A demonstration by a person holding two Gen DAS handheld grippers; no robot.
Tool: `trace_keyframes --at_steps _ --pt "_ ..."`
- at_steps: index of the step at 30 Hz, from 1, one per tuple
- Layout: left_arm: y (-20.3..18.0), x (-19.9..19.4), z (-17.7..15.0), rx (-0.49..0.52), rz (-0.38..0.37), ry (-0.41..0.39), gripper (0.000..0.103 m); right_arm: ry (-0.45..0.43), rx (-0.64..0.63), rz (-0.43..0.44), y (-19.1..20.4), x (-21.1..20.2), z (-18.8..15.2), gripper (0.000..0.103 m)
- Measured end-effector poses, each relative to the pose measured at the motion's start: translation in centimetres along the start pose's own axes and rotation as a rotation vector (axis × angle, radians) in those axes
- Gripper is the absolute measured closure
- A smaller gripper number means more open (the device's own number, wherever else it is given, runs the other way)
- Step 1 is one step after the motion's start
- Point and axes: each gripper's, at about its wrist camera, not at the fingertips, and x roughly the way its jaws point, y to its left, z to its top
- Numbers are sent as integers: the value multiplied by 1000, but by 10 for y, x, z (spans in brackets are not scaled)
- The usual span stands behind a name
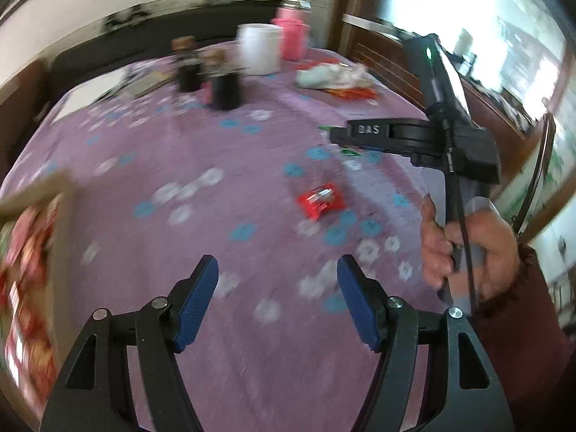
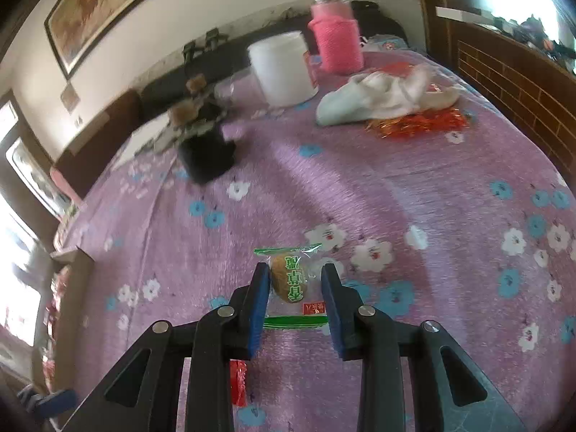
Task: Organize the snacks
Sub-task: 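Grasp the small red candy with the left tool while the right tool holds the cake packet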
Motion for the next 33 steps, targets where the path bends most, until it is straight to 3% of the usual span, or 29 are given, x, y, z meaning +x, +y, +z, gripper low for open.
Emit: trace_keyframes --at_steps 6,13,16,17,18,20,28,33 --pt "-22 50 23 118 -42 55 36 -7 70 43 -20 -9 4 72" --pt "-33 74 36 187 -70 67 36 -5 118 71 -33 -11 6 72" --pt "-39 82 36 212 -56 76 51 -6 130 76 -35 -11 6 72" --pt "-40 81 36 216 -60 72 64 -6 132 76 -35 -11 6 72" --pt "-40 80 37 209 -67 70 75 -8 134 76 -35 -11 6 72" --pt "-37 80 39 189 -59 71 83 -11 138 75 -36 -12 6 72" --pt "-20 60 36 102 -49 27 84 -22 137 68 -34 -13 5 72" --pt "-8 25 26 39 -56 -27 83 -29 118 75 -28 -14 3 72"
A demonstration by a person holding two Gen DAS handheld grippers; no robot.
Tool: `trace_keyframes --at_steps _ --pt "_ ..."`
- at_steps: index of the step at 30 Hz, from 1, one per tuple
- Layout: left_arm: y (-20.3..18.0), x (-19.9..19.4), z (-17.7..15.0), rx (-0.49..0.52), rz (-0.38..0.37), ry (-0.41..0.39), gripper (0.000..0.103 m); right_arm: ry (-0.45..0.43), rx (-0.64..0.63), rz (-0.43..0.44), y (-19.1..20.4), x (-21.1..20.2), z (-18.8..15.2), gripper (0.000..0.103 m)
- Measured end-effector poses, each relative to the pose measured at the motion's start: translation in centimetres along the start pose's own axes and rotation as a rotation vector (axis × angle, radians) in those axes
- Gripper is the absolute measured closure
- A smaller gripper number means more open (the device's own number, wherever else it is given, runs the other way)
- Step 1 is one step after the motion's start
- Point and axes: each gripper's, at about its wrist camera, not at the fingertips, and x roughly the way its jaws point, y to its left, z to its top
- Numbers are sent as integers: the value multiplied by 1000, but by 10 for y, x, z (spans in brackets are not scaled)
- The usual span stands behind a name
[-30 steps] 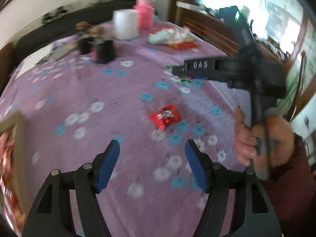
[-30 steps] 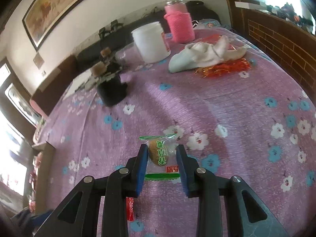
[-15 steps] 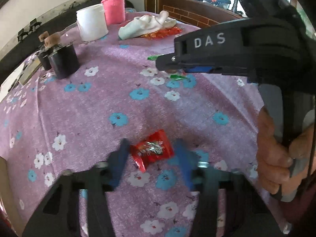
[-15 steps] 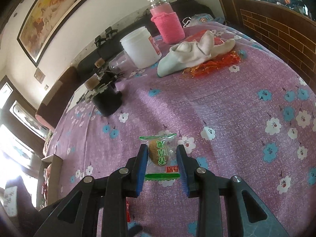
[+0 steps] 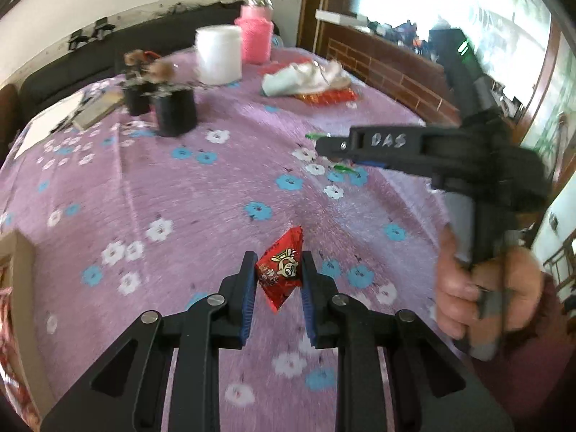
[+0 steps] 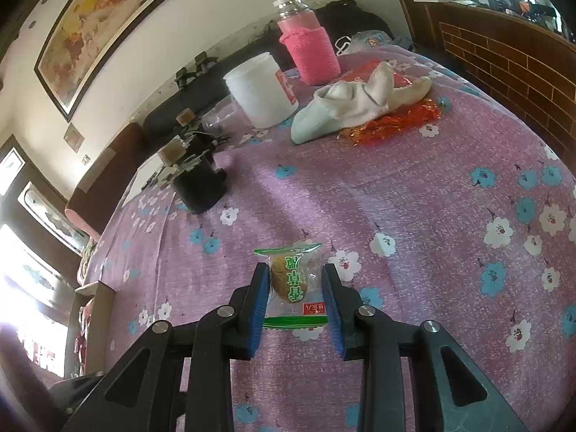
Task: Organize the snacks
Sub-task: 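Grasp the small red candy with the left tool while the right tool holds the cake packet, then carry both snacks over the cardboard box and release them with both tools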
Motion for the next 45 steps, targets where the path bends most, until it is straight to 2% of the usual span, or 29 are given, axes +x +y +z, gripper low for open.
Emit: trace_keyframes --at_steps 7,19,23,29,36,40,45 --pt "30 -60 -28 -91 24 -74 83 -3 -59 -6 17 2 -9 72" --pt "135 -163 -112 -340 233 -174 83 11 -258 -69 74 10 -39 72" --pt "165 -180 -136 -426 284 -189 83 1 -321 -29 108 -3 -50 72" --pt "198 -194 -162 -512 325 -194 83 3 -441 98 185 -28 -75 73" --pt "238 -190 -169 -581 348 -158 83 75 -551 232 272 -32 -110 73" --pt "262 -177 -166 -627 326 -125 83 107 -613 251 310 -23 -134 73" --pt "284 -159 -155 -661 304 -85 83 114 -708 202 345 2 -156 73"
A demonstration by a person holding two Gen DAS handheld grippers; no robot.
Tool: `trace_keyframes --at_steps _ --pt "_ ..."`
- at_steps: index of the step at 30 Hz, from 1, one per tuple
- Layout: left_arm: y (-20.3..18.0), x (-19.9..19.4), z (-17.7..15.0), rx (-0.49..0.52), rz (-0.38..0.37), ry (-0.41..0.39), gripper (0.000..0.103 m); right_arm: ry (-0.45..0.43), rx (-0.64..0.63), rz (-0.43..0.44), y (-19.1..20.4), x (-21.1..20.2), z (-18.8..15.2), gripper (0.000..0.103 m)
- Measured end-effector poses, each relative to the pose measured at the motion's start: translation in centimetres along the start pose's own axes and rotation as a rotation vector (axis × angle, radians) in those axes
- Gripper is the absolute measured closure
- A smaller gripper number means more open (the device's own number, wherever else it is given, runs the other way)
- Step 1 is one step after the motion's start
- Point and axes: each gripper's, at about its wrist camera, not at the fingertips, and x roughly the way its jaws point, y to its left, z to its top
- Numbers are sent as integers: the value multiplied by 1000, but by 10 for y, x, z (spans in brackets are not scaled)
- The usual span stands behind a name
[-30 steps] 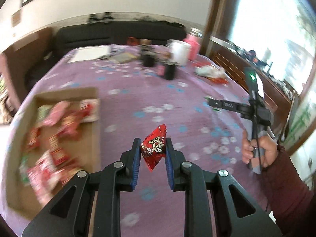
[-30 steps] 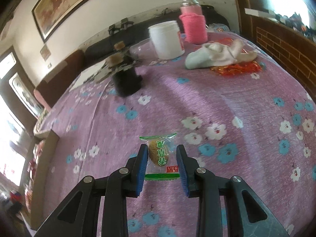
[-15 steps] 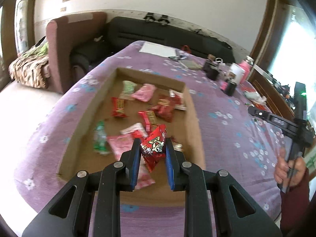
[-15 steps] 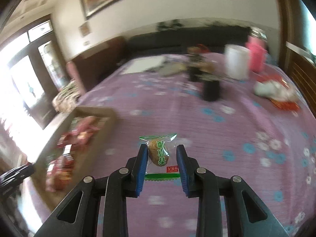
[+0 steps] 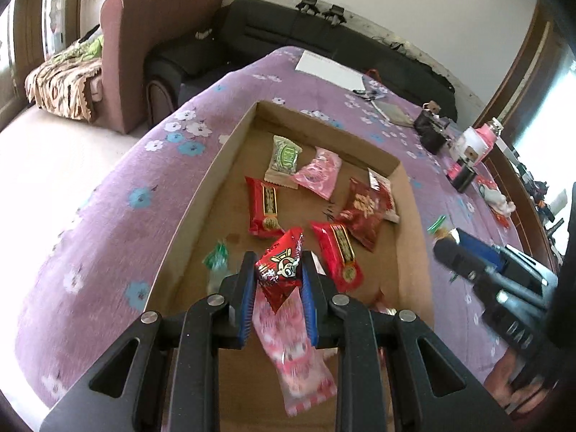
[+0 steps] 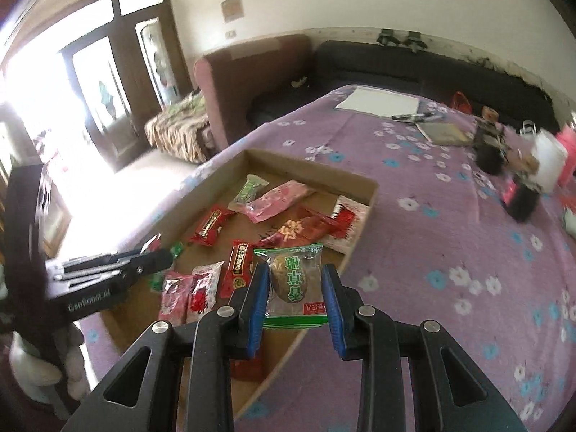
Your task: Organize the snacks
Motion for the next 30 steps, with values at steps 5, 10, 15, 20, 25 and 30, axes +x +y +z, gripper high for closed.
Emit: trace_keyframes --at_steps 5,10,15,20,25,30 --pt "-3 20 16 -1 7 31 83 30 -55 -61 12 28 4 73" --pt "-6 33 26 -3 20 51 82 48 -100 -115 16 48 4 73" --pt "-6 36 30 -10 27 50 70 61 -105 -128 14 58 2 72" --pt "-10 27 29 -4 21 21 66 55 -99 -135 14 61 -1 71" --pt "-15 7 26 -10 21 -29 66 5 -85 -107 13 42 -2 57" --pt "-18 -26 15 -30 40 -108 48 -87 -55 -110 6 2 -4 46"
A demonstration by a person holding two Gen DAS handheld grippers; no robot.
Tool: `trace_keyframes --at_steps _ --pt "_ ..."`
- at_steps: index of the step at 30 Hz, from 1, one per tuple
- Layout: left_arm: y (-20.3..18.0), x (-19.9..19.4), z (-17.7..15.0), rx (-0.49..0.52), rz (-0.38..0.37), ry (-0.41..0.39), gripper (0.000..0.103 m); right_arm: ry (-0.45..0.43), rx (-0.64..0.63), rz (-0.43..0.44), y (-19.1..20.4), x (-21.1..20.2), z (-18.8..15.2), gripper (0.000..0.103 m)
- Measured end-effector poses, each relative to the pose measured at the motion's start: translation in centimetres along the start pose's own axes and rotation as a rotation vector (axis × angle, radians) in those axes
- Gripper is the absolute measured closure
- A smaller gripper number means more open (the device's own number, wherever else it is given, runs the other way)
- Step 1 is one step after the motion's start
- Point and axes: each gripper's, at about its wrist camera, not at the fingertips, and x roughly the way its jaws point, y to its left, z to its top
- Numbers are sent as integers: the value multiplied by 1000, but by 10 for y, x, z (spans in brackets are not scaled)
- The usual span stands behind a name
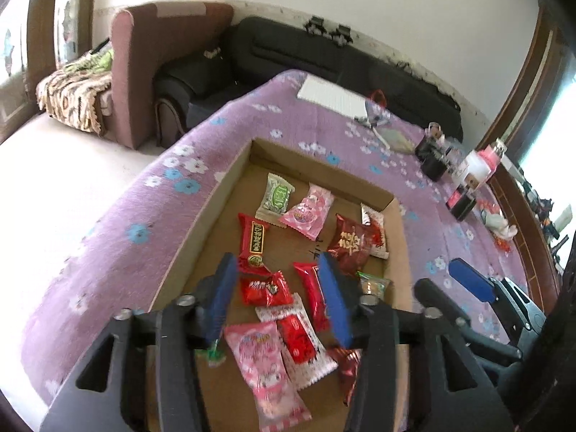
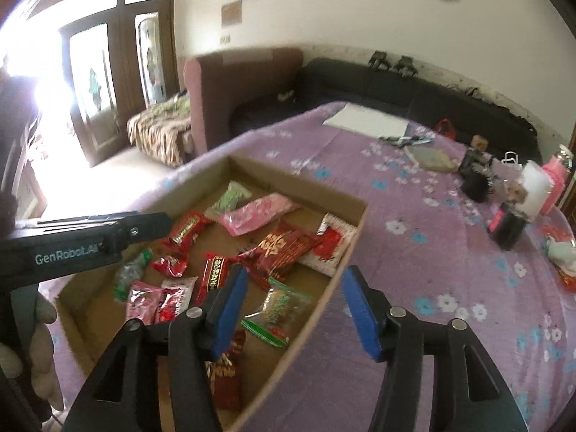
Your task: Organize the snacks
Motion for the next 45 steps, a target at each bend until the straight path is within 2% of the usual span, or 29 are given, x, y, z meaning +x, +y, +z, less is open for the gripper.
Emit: trace_keyframes --at_steps 5,7,9,11,13,15,18,20,22,25,27,29,36,41,45 --pt "-2 -37 -15 -14 41 -111 47 -40 46 -6 -16 -29 -9 42" --pt "-5 -48 -20 -16 58 -144 44 -51 60 -12 -21 -40 -17 42" --pt "-9 -63 -29 -23 102 -195 29 -64 62 -26 -23 -49 -24 40" --pt "-12 -79 -37 -28 154 -254 22 -80 59 -45 -24 -58 -31 36" --pt "-17 -97 -47 -31 220 -333 19 -97 56 -63 -23 -68 -40 35" --pt "-20 -110 -56 -42 262 -385 11 -116 52 -80 -19 -78 -49 34" --pt "-20 -121 -69 -58 278 -437 5 -151 65 -97 -17 -93 -63 26" --pt "-21 -125 -74 -60 287 -460 3 -166 75 -101 -16 -100 -71 23" --pt "-26 -130 -77 -41 328 -491 3 -167 85 -99 -14 -103 -77 22" --pt "-39 -139 -86 12 398 -554 0 -157 107 -80 -13 -103 -82 22" --pt "-47 -140 -91 49 414 -575 0 -144 127 -65 -12 -101 -85 22" --pt "-52 -137 -92 71 406 -558 0 -134 134 -57 -9 -100 -87 22" --pt "-57 -102 -88 104 394 -349 0 -116 121 -53 1 -99 -90 19" --pt "-59 -90 -94 114 388 -294 0 -101 127 -60 1 -97 -92 19" --pt "-56 -89 -97 102 382 -285 0 -93 129 -61 2 -95 -93 19"
